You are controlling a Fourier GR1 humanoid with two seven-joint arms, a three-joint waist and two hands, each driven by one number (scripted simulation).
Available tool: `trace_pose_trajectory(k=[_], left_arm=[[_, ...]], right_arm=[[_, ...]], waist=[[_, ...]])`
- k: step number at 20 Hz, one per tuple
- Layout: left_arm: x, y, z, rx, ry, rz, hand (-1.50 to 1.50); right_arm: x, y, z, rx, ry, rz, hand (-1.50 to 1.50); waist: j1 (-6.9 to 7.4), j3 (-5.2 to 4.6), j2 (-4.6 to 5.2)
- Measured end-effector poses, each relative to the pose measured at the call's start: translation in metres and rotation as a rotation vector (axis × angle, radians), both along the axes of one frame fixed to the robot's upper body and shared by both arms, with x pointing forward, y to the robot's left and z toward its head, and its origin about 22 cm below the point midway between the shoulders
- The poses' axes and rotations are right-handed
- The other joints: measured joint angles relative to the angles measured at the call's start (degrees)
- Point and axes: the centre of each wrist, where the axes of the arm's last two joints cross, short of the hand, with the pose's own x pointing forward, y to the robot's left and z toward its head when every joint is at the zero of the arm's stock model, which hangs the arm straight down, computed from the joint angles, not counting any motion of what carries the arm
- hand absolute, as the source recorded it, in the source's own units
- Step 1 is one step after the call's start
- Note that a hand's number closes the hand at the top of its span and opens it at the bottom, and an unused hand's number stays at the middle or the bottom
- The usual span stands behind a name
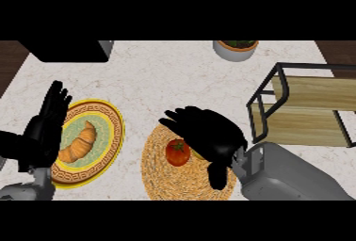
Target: Pick the lemon from the placemat and place it in the tiered shelf
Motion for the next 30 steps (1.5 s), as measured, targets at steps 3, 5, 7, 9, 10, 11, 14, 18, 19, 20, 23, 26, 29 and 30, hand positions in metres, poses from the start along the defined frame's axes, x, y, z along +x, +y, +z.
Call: trace_pose_trajectory(k=[3,5,7,9,10,11,14,18,19,20,23,26,29,30], left_arm=[[0.001,-0.002,0.006,-0.007,-0.001,-0.006,0.00],[0.003,-0.003,0.004,-0.006,-0.002,-0.005,0.00],[0.001,0.000,0.001,-0.003,-0.003,-0.002,0.00],[0.000,0.002,0.000,0.000,-0.007,0.000,0.00],[0.003,0.000,0.000,-0.003,-0.009,0.002,0.00],[0.004,0.001,-0.002,-0.003,-0.007,0.000,0.00],[0.000,-0.007,0.000,0.001,-0.004,-0.004,0.00],[-0.003,-0.005,0.003,-0.001,-0.009,-0.007,0.00],[-0.002,-0.005,0.004,0.002,-0.008,-0.004,0.00],[-0.001,-0.006,0.004,0.001,-0.007,-0.008,0.00],[-0.001,-0.003,0.001,-0.004,-0.002,-0.002,0.00],[0.000,-0.005,0.004,-0.001,-0.004,0.001,0.00],[0.003,-0.006,0.004,-0.006,0.000,0.001,0.00],[0.005,-0.007,0.007,-0.006,0.001,0.000,0.00]], right_arm=[[0.001,0.004,-0.010,-0.105,-0.036,-0.032,-1.50],[0.001,0.004,-0.019,-0.149,-0.058,-0.055,-1.50],[0.004,0.007,-0.024,-0.168,-0.067,-0.076,-1.50],[0.005,0.007,-0.029,-0.167,-0.067,-0.088,-1.50],[0.003,0.002,-0.037,-0.164,-0.067,-0.090,-1.50],[0.005,-0.002,-0.040,-0.164,-0.064,-0.092,-1.50],[0.014,-0.005,-0.047,-0.162,-0.056,-0.096,-1.50],[0.016,-0.011,-0.063,-0.164,-0.049,-0.095,-1.50],[0.017,-0.011,-0.067,-0.169,-0.046,-0.094,-1.50],[0.018,-0.008,-0.072,-0.176,-0.046,-0.095,-1.50],[0.017,-0.010,-0.080,-0.174,-0.043,-0.095,-1.50],[0.024,-0.011,-0.093,-0.162,-0.042,-0.093,-1.50],[0.024,-0.014,-0.100,-0.152,-0.037,-0.087,-1.50],[0.028,-0.015,-0.103,-0.144,-0.038,-0.082,-1.50]], waist=[[0.14,0.00,0.04],[0.08,0.01,0.08],[0.14,0.01,0.10],[0.13,0.01,0.11],[0.07,0.01,0.12],[0.05,0.02,0.13],[0.16,0.03,0.13],[0.17,0.02,0.14],[0.16,0.03,0.13],[0.17,0.03,0.14],[0.12,0.02,0.13],[0.17,0.03,0.16],[0.10,0.02,0.15],[0.13,0.03,0.16]])
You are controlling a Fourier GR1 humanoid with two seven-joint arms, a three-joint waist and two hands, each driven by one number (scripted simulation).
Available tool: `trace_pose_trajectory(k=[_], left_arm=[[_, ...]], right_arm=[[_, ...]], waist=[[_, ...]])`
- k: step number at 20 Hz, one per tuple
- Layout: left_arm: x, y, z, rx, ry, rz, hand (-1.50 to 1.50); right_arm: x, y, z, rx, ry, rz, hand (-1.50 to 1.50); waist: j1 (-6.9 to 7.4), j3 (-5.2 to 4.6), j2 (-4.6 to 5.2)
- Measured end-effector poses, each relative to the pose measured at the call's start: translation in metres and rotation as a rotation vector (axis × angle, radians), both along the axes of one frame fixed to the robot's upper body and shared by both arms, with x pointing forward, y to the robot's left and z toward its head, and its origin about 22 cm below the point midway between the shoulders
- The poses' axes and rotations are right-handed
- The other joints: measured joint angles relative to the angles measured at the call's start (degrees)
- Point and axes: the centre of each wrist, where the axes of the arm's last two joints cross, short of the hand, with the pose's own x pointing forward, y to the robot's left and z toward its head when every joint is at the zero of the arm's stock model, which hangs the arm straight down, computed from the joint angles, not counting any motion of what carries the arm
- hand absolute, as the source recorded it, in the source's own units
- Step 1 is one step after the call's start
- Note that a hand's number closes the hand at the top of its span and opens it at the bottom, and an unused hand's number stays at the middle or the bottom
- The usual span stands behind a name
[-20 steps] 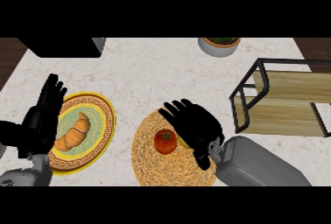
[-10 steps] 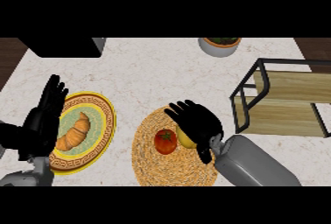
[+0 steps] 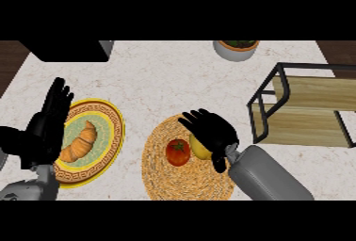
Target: Pick the lemon from the placemat and place it in the tiered shelf
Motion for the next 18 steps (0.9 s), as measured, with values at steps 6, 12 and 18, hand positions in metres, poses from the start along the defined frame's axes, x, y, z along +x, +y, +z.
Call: trace_pose_trajectory(k=[6,12,18], left_arm=[[-0.005,0.001,-0.002,0.003,-0.001,-0.001,0.00],[-0.002,-0.002,-0.001,0.006,-0.003,-0.003,0.00],[0.000,-0.003,0.000,0.001,-0.002,-0.007,0.00]], right_arm=[[0.004,0.001,-0.020,0.020,0.003,0.009,-1.50],[0.010,0.010,-0.034,-0.007,0.037,0.006,1.50],[0.014,0.011,-0.048,-0.039,-0.010,0.077,1.50]], waist=[[0.02,-0.01,-0.02],[0.07,0.00,0.00],[0.09,-0.19,-0.41]])
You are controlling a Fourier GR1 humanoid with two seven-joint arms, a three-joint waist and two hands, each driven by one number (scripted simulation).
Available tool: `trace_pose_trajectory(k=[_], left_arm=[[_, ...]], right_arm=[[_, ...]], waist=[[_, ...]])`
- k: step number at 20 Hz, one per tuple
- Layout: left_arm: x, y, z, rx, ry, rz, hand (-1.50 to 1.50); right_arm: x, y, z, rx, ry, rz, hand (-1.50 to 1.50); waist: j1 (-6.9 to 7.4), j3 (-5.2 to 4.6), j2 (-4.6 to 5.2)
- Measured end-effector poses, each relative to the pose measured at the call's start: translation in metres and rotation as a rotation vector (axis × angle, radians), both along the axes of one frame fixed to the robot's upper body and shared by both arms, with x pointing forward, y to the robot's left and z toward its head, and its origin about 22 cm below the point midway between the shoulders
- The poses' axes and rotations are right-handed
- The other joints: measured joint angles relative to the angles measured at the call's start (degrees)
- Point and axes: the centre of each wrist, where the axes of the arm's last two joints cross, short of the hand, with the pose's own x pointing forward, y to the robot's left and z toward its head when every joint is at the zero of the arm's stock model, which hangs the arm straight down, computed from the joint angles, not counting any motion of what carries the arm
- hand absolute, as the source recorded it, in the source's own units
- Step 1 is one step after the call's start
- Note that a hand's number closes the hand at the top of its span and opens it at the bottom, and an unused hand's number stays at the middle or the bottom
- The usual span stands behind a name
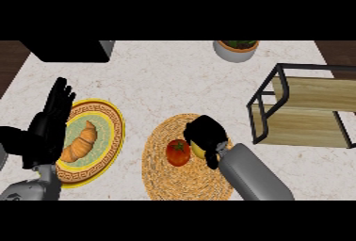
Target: Pick the lemon from the placemat and place it in the tiered shelf
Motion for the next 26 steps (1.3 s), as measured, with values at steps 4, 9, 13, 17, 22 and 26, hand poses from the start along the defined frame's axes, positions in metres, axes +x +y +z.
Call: trace_pose_trajectory(k=[4,9,13,17,22,26], left_arm=[[-0.003,0.004,0.000,-0.001,0.002,0.001,0.00],[-0.010,0.007,-0.003,-0.001,0.006,0.018,0.00],[-0.014,0.017,-0.004,0.000,0.014,0.073,0.00],[-0.019,0.023,-0.006,0.004,0.017,0.094,0.00],[-0.020,0.020,-0.005,0.007,0.019,0.096,0.00],[-0.023,0.020,-0.004,0.007,0.020,0.086,0.00]], right_arm=[[-0.003,0.005,0.000,0.011,-0.070,0.044,1.50],[-0.015,-0.024,-0.004,0.066,-0.090,-0.074,1.50],[-0.035,-0.079,-0.022,0.116,-0.069,-0.386,1.50],[-0.067,-0.100,-0.020,0.202,-0.051,-0.537,1.50],[-0.107,-0.117,0.013,0.371,-0.086,-0.688,1.50],[-0.129,-0.126,0.065,0.560,-0.181,-0.794,1.50]], waist=[[-0.04,-0.06,-0.08],[-1.04,0.04,-0.22],[-4.17,0.16,-0.98],[-4.62,0.21,-1.04],[-4.95,0.27,-0.73],[-4.68,0.11,-0.77]])
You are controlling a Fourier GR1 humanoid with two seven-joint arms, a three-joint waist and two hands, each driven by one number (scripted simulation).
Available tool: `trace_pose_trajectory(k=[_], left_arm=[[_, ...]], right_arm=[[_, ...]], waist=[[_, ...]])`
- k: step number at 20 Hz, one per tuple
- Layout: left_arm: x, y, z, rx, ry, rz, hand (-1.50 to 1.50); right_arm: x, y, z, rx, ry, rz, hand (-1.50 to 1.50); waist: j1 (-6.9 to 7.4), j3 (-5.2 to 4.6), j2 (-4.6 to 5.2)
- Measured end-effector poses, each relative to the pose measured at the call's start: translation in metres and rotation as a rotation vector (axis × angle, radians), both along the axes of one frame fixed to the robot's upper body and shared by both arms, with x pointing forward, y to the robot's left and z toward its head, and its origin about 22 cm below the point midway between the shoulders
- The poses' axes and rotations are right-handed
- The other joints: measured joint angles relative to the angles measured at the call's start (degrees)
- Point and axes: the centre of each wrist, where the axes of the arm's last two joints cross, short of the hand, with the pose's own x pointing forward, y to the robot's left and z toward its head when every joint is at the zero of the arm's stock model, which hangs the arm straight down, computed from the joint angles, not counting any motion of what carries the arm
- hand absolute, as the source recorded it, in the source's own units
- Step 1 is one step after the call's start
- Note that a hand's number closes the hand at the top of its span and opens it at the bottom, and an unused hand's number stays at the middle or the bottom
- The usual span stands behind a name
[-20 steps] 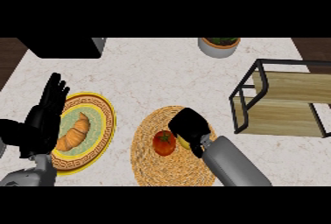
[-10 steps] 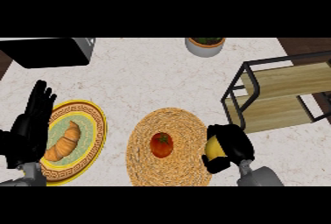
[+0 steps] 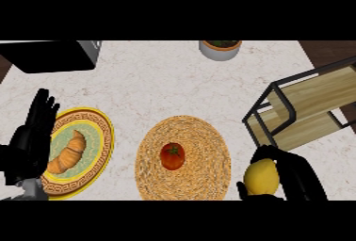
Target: Pick the lemon from the placemat and place it in the tiered shelf
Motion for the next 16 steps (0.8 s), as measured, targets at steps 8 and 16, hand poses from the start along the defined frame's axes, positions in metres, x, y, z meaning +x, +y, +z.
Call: trace_pose_trajectory(k=[8,16], left_arm=[[0.004,-0.011,0.003,-0.009,-0.010,-0.035,0.00],[0.014,-0.011,0.002,-0.003,-0.015,-0.057,0.00]], right_arm=[[-0.039,-0.033,0.079,0.015,-0.137,-0.260,1.50],[-0.027,-0.066,0.108,-0.064,-0.192,-0.424,1.50]], waist=[[1.87,-0.04,0.58],[3.20,0.03,0.94]])
